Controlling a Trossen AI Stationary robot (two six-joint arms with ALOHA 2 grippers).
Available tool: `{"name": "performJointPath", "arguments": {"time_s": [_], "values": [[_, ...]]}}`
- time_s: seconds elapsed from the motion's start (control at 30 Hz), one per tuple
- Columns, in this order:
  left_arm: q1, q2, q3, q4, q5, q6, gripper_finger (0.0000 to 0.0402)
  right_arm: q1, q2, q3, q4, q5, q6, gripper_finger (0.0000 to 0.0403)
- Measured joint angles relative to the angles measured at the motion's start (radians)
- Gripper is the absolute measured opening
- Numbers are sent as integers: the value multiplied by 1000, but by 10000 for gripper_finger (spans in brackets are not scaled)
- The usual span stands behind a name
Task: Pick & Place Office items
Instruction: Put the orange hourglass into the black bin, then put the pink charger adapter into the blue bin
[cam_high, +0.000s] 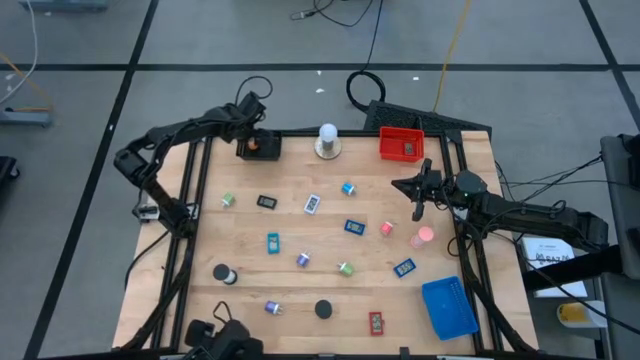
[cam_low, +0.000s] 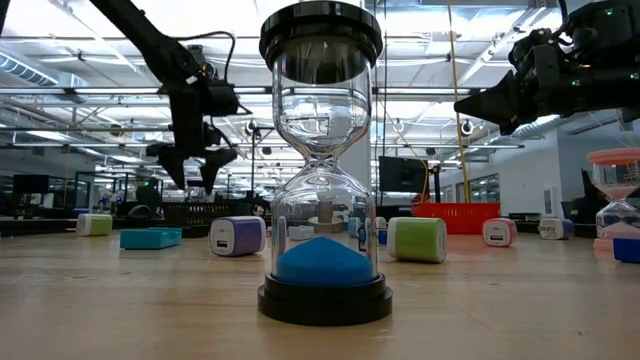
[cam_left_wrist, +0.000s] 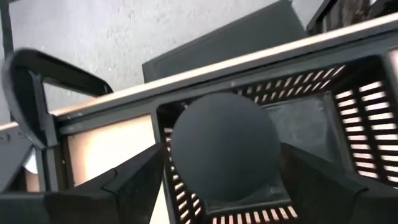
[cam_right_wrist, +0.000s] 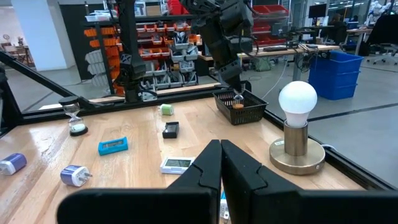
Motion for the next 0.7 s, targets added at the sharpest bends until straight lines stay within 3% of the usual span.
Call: {"name": "performJointPath", "arguments": {"time_s": [0.5, 0.7], "values": [[-13, -222, 1, -15, 28, 91, 319, 0, 0, 0, 0, 2, 8, 0], [-61, -281, 3, 3, 24, 129, 283, 0, 0, 0, 0, 3, 8, 0]]}}
